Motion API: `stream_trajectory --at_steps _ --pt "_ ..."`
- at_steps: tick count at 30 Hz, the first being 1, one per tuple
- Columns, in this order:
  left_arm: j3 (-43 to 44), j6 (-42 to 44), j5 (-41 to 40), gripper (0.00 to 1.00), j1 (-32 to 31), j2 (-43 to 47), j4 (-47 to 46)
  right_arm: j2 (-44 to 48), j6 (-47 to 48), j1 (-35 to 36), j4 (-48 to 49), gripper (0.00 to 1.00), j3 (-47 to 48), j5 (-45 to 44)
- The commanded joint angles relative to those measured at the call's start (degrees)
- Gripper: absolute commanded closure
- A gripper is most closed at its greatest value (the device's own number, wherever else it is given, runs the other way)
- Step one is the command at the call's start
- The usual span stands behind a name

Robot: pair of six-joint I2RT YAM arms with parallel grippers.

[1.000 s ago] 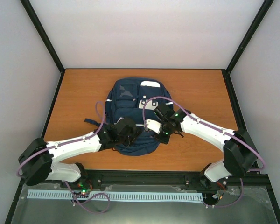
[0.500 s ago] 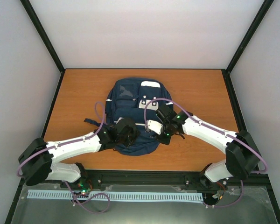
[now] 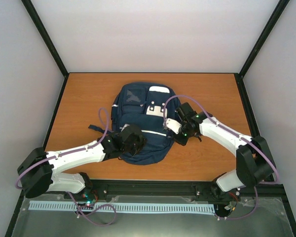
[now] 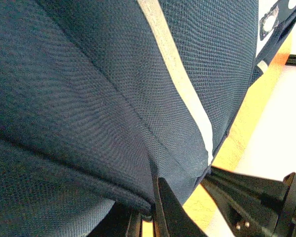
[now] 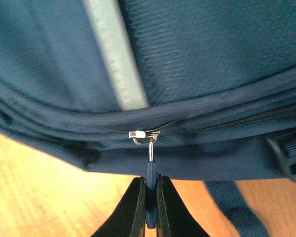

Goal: Pack the student bag
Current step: Zip the student bag at the center of the board.

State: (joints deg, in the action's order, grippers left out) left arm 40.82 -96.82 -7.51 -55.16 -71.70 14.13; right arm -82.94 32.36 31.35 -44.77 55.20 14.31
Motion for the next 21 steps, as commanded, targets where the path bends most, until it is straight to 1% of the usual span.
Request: stream_trajectory --at_steps 1,9,10,11,12,13,15,16,17,18,19,21 --pt "0.1 1.9 -0.7 0.99 -0.3 0.8 0.7 -3.8 0.4 -3.6 2.7 0.97 2.4 -4.0" --pt "0.9 3.3 0.1 0.99 -0.3 0.3 1.1 -6.7 -2.5 -5.0 5.6 0.97 3.8 -3.3" --pt "1.2 3.7 0.0 0.97 -0.3 0.2 1.3 -6.4 -2.7 -4.9 5.7 0.97 3.7 -3.2" --pt "1.4 4.2 -0.4 0.93 -0.3 0.1 1.7 -6.1 -2.8 -5.0 5.7 0.97 3.6 -3.3" --pt "1.9 4.7 -0.7 0.89 -0.3 0.0 2.1 -5.7 -3.0 -5.1 5.8 0.94 3.5 -3.6" --pt "2.5 5.7 -1.1 0.86 -0.3 0.0 2.9 -5.1 -3.2 -5.3 5.8 0.88 3.5 -3.7" --pt "4.6 8.4 -2.3 0.81 -0.3 0.0 5.6 -3.7 -3.7 -6.2 5.2 0.7 3.6 -2.6" --pt "6.0 10.3 -3.1 0.78 -0.3 -0.1 7.4 -2.9 -3.7 -6.7 4.4 0.62 3.7 -1.1" --pt "7.7 12.3 -3.9 0.74 -0.3 -0.4 9.4 -2.1 -3.5 -6.9 3.5 0.54 3.9 0.2" --pt "9.4 15.0 -4.7 0.69 -0.3 -0.7 11.5 -1.0 -3.7 -7.0 2.8 0.49 4.1 0.9" --pt "11.1 18.0 -5.5 0.63 -0.2 -1.0 13.8 0.1 -4.2 -7.1 2.3 0.46 4.1 1.4" --pt "15.4 25.7 -6.7 0.42 0.1 -1.7 19.9 2.4 -5.1 -7.2 1.9 0.39 4.1 2.3"
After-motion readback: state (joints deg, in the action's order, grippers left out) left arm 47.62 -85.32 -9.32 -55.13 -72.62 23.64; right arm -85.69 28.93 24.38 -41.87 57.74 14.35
